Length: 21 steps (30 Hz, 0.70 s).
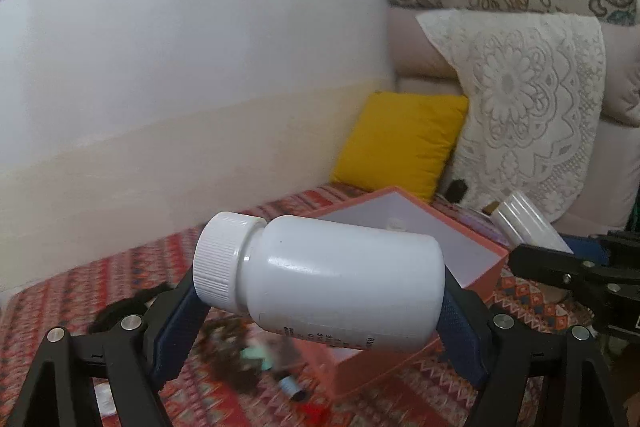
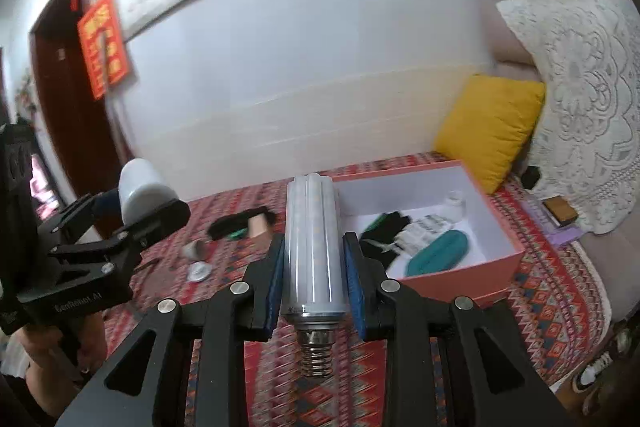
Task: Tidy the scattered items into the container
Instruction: 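Carry bottle and bulb over the pink box and open both grippers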
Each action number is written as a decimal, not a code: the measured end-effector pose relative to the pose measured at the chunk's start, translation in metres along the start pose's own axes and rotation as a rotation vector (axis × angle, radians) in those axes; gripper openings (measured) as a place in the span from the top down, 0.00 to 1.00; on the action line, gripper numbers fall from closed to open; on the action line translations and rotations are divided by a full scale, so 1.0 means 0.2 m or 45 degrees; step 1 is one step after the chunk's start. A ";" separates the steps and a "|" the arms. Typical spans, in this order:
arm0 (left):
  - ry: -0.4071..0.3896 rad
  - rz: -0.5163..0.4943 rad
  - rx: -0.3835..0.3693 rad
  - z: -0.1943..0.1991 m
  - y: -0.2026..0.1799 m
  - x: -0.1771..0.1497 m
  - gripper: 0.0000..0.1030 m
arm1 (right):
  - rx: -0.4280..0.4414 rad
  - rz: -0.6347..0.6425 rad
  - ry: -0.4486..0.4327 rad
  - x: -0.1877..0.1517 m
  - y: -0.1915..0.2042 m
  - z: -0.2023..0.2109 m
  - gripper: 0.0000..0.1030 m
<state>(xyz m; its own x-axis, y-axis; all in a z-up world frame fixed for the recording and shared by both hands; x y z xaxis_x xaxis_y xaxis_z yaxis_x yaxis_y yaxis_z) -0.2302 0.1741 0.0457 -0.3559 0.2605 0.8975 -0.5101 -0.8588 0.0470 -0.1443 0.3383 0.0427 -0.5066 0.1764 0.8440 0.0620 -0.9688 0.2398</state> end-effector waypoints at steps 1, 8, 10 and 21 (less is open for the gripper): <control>0.013 0.001 -0.014 -0.06 -0.02 0.00 0.17 | -0.021 -0.008 -0.003 0.03 -0.05 -0.03 0.72; 0.125 -0.014 -0.094 -0.58 -0.09 0.00 0.17 | -0.129 -0.073 0.057 0.14 -0.45 -0.47 0.72; 0.162 -0.022 -0.106 -0.74 -0.11 -0.02 0.17 | -0.146 -0.090 0.091 0.14 -0.54 -0.63 0.72; 0.358 0.035 -0.179 -1.36 -0.09 -0.15 0.16 | -0.277 -0.191 0.180 0.05 -0.92 -1.27 0.18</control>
<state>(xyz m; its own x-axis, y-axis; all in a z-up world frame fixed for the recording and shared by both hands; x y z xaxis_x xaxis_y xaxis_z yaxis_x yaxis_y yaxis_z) -0.4240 0.3026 -0.1015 -0.5635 0.3663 0.7404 -0.5934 -0.8031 -0.0543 -0.3797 0.4749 -0.1148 -0.6120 0.3090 0.7280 -0.2002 -0.9511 0.2353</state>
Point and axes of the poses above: each gripper's, at about its wrist camera, not at the fingertips, and z roughly against the way its jaws point, y to its left, x to its top, the point moved 5 cm from there along -z, roughly the way its jaws point, and after that the axes turned 1 degree about -x, right-handed, at the moved point
